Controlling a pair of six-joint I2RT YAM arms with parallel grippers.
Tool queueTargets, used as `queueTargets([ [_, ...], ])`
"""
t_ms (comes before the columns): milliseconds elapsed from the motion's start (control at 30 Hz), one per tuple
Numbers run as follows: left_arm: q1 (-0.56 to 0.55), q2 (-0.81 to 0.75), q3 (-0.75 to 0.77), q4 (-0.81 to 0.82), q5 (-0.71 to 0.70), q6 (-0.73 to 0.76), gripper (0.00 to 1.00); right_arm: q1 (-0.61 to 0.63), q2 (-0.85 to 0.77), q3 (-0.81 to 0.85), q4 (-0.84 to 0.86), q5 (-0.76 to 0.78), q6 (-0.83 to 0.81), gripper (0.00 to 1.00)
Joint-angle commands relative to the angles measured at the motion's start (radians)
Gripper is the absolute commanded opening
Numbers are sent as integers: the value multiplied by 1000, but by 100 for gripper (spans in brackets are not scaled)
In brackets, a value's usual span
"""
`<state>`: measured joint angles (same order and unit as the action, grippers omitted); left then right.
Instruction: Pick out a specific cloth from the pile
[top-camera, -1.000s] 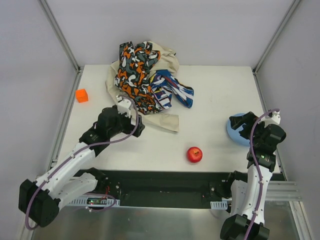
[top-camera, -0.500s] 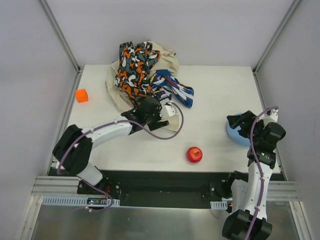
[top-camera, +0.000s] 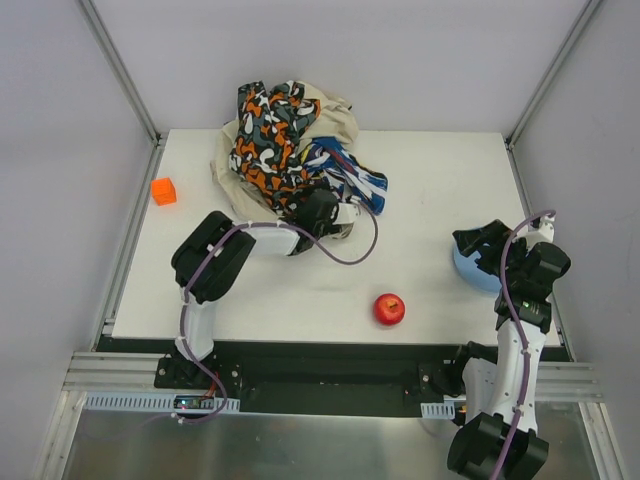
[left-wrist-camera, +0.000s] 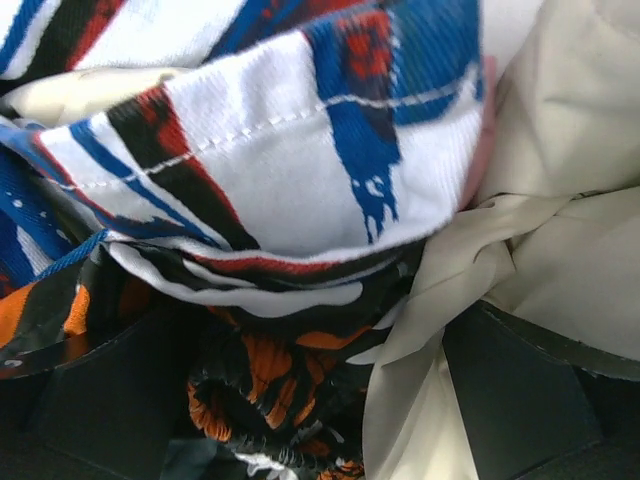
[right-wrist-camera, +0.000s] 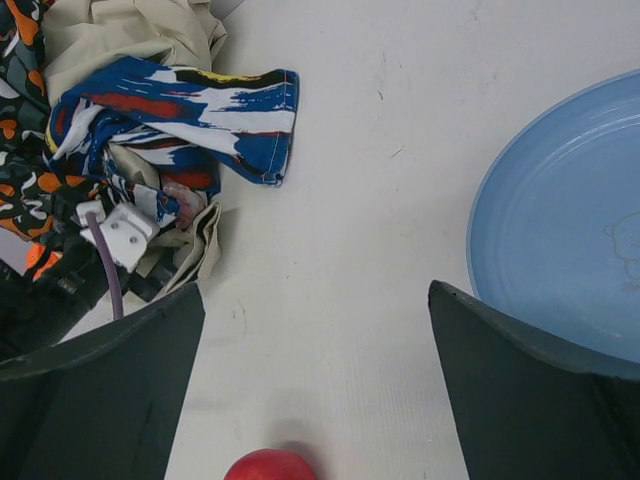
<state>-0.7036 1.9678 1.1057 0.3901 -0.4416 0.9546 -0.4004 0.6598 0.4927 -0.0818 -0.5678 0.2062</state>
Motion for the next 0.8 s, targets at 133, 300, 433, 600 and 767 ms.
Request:
queueTargets([
  [133, 122, 144, 344, -239, 47, -208, 99, 12, 6, -9, 65, -43, -2, 96],
  [300, 150, 233, 471, -451, 110, -276, 99, 14, 15, -9, 66, -58, -5, 96],
  [433, 165, 282, 525, -525, 113, -269, 99, 15, 20, -9, 68, -58, -4, 96],
  [600, 202, 354, 702, -718, 236, -361, 73, 17, 17, -9, 67, -70, -7, 96],
  [767, 214, 417, 818, -842, 276, -388, 0, 18, 3, -8, 63, -96, -14, 95],
])
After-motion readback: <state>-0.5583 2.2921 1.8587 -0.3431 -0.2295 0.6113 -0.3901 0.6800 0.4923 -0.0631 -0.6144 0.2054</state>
